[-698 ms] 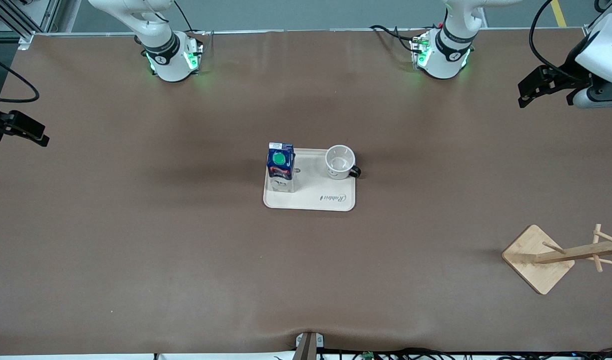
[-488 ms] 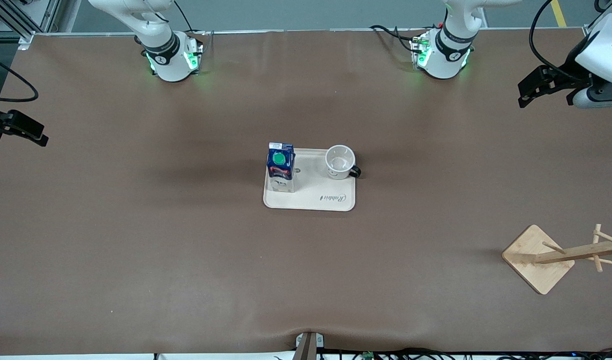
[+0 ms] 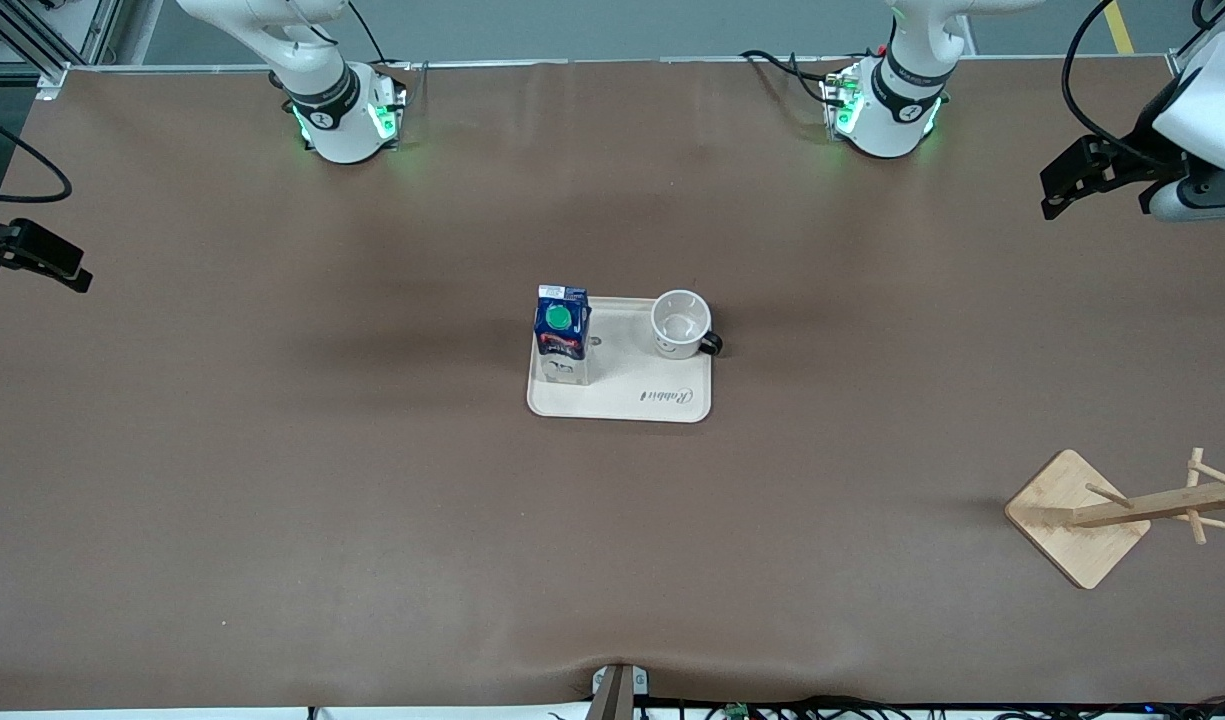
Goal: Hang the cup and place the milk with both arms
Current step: 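Move the left gripper toward the white mug on the tray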
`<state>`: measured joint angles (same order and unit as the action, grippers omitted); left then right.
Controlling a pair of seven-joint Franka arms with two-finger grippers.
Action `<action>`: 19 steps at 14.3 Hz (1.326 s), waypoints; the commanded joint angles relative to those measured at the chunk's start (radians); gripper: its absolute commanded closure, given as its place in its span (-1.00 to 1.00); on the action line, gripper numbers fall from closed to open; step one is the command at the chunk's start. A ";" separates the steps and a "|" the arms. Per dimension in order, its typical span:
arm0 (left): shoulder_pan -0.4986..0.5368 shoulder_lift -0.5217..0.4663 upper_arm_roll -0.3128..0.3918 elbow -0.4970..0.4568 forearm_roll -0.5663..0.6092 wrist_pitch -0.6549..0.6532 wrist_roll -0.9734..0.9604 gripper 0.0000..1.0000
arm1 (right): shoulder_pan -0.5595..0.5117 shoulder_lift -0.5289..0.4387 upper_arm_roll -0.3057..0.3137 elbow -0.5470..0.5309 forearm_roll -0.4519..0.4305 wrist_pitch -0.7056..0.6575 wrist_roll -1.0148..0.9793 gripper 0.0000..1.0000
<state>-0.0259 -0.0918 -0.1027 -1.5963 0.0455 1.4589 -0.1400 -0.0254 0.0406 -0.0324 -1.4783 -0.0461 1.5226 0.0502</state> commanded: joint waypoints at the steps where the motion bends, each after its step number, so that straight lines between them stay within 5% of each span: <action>1: -0.008 0.029 -0.021 -0.002 0.004 -0.012 -0.050 -1.00 | -0.013 0.008 0.008 0.020 0.019 -0.009 0.003 -1.00; 4: -0.008 0.067 -0.090 -0.017 0.004 0.009 -0.235 -1.00 | -0.016 0.008 0.008 0.020 0.019 -0.013 0.003 -1.00; 19: -0.008 0.168 -0.466 -0.385 0.004 0.521 -1.225 -1.00 | -0.019 0.018 0.008 0.019 0.017 -0.010 0.002 -1.00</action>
<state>-0.0381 0.0621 -0.5404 -1.9514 0.0449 1.9259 -1.2767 -0.0293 0.0494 -0.0335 -1.4784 -0.0456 1.5225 0.0502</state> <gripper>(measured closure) 0.000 0.000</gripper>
